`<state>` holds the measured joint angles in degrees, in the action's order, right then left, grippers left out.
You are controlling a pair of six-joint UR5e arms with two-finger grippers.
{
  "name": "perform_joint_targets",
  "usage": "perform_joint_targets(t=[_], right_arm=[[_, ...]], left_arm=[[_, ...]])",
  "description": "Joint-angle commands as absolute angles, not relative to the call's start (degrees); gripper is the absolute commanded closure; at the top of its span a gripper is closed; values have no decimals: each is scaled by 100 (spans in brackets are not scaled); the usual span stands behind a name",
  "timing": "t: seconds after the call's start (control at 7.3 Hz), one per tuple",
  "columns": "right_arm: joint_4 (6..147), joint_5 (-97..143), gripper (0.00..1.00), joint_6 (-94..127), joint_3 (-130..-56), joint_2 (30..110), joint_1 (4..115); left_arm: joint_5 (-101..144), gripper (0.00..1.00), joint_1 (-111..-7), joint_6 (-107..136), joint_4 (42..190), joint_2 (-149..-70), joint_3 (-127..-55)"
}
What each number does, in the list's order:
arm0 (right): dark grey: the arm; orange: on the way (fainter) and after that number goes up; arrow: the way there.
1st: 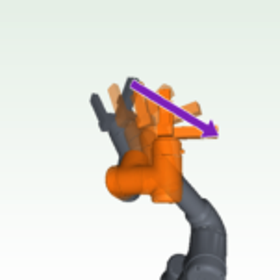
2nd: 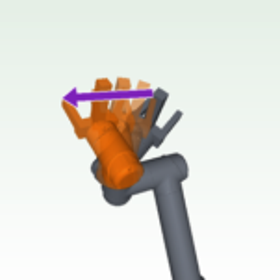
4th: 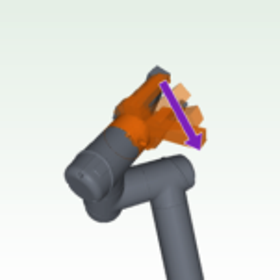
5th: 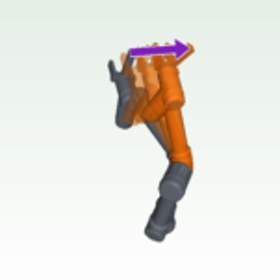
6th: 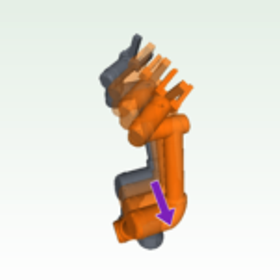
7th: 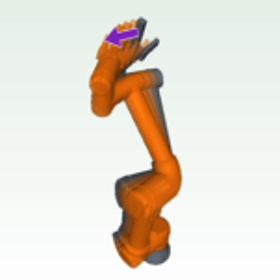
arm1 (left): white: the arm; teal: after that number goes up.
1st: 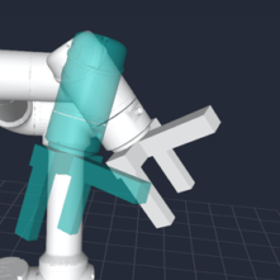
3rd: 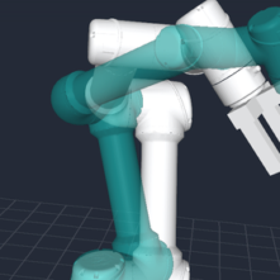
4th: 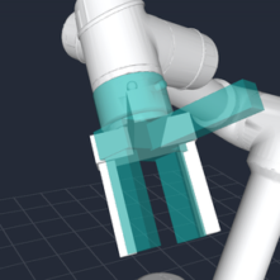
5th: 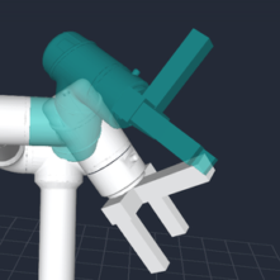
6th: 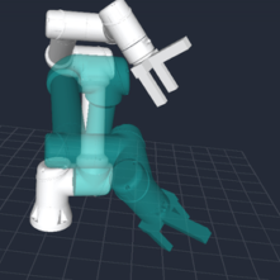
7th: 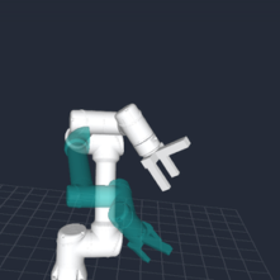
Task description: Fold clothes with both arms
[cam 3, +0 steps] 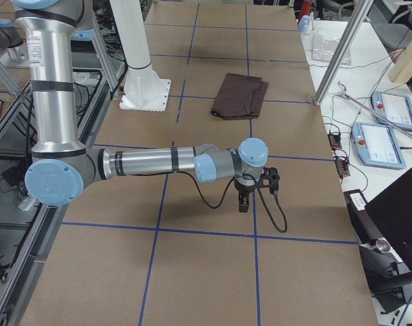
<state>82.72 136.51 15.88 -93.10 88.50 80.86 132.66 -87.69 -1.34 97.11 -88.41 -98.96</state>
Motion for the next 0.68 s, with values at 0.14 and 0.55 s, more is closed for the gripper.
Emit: perform_joint_targets(t=[0.14,0.55], right_arm=[[8227,13658,0,1600,-9316,8903,8077],[8218,13667,0,1573,-9316,8886,8077]], left_arm=[[13263,0,-8771,-132,9712,-8859,-9896],[13280,0,-8763,-132,9729,-8912,-9932]])
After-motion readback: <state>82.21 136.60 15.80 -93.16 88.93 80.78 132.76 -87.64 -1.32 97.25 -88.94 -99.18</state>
